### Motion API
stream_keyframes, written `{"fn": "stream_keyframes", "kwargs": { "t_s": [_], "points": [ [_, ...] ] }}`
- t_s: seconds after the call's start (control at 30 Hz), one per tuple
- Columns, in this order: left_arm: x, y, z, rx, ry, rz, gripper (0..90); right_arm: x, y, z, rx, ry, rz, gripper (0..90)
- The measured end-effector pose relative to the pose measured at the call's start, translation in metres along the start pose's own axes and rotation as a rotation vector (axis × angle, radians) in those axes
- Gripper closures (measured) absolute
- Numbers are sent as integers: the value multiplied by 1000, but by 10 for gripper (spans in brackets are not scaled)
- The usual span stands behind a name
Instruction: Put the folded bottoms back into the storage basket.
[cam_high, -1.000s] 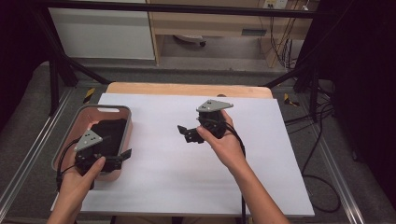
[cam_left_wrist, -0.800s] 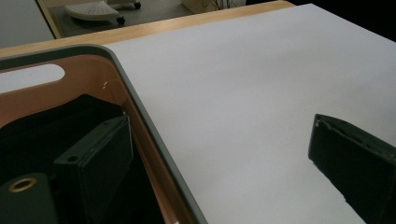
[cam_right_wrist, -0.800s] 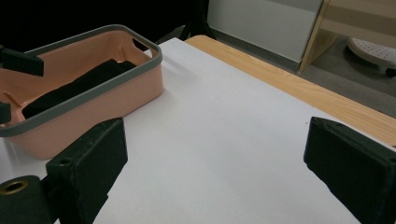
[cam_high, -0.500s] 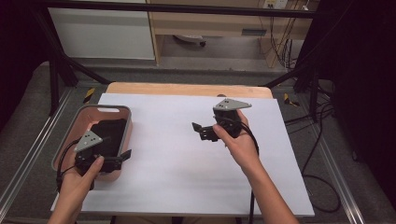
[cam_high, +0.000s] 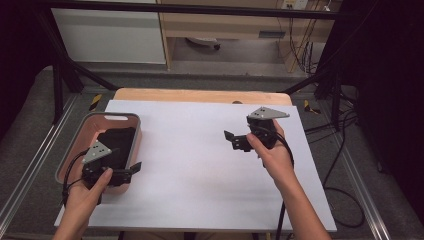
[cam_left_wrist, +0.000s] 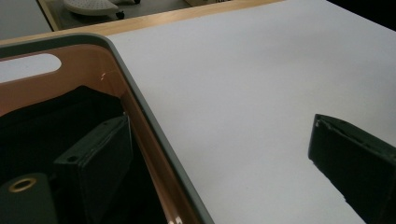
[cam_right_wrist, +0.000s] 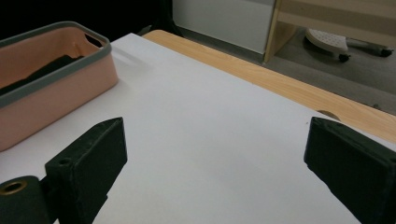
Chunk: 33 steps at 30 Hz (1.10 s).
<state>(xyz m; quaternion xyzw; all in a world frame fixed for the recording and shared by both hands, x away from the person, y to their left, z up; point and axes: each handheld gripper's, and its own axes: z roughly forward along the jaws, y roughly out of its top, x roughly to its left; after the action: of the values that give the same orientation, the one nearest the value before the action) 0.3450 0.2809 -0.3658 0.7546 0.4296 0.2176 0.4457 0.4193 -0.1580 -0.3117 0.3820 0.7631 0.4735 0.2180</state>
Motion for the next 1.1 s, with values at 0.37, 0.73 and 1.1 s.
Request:
{"fn": "stream_keyframes", "kwargs": {
  "t_s": [0.37, 0.73, 1.1],
  "points": [
    [0, -2, 2, 4, 1, 2, 66, -21, -20, -17, -1, -36, 41, 60],
    [0, -4, 2, 11, -6, -1, 66, -41, -36, -33, -12, -82, 89, 57],
    [-1, -6, 2, 18, -8, 6, 66, -59, -60, -51, -34, -121, 142, 65]
  ]
}}
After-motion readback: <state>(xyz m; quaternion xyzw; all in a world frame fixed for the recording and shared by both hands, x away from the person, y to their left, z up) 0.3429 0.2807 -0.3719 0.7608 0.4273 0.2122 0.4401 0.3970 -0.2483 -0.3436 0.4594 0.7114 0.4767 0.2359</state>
